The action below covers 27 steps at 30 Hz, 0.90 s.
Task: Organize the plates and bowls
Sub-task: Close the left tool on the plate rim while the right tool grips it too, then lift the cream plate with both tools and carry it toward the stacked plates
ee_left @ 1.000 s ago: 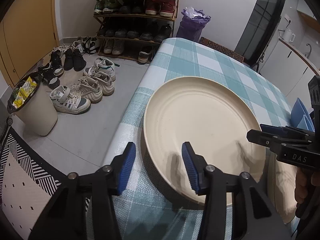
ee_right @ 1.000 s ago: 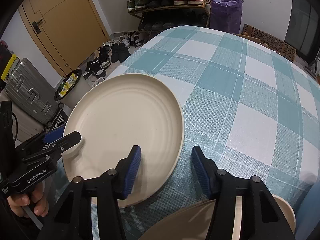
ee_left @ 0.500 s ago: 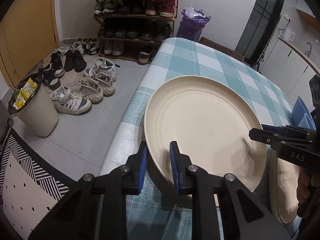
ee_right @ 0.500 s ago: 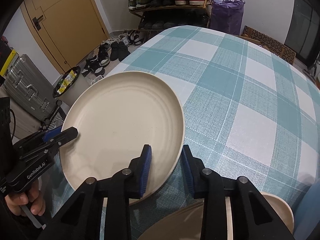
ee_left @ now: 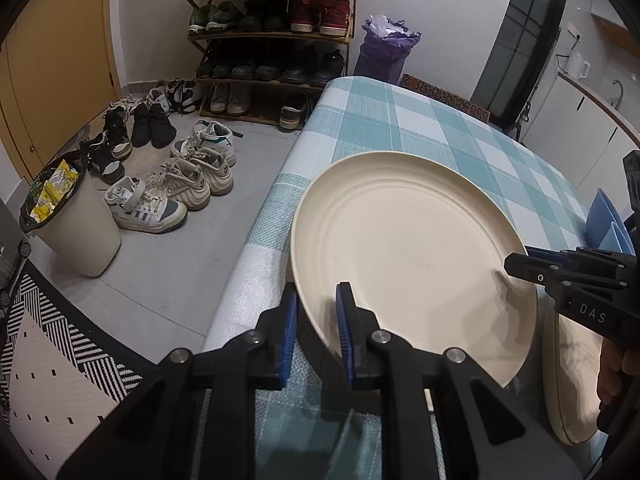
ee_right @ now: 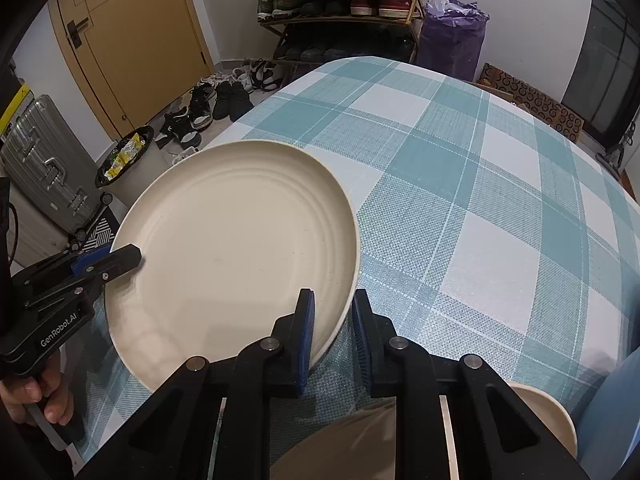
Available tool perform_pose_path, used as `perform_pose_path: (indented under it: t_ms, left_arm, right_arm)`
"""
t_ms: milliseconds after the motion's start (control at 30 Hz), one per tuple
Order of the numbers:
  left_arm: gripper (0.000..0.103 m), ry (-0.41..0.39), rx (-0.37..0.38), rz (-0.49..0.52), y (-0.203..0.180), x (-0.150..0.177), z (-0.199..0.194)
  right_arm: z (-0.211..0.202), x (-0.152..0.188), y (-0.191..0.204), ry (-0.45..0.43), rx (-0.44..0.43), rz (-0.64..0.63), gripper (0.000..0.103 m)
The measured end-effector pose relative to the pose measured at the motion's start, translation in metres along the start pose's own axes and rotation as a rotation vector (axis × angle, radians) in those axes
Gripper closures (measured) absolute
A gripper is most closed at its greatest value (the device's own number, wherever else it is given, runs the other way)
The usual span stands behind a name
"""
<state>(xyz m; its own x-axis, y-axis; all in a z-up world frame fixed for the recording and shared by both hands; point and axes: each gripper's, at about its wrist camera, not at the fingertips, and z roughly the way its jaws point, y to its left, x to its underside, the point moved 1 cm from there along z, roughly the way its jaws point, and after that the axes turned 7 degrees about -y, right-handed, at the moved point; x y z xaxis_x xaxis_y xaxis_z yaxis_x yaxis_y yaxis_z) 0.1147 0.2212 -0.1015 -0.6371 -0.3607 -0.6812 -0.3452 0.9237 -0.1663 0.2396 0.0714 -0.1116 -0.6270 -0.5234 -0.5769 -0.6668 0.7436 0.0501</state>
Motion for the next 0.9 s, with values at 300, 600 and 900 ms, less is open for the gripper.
perform_pose_path:
  t_ms: [300,600,900]
  left_arm:
    - [0.086,-0.029,-0.006,0.015,-0.004,-0.002,-0.011]
    - [0.086,-0.056,-0.004,0.023,-0.007,-0.005,-0.023]
    - [0.086,-0.093,0.005,0.030,-0.014,-0.008,-0.042]
  right_arm:
    - [-0.005,0.002,0.002,-0.010,0.011,-0.004,0.084]
    - [-0.020,0.002,0.005,-0.041,0.019,-0.010,0.084]
    - [-0.046,0.002,0.005,-0.087,0.032,-0.009,0.084]
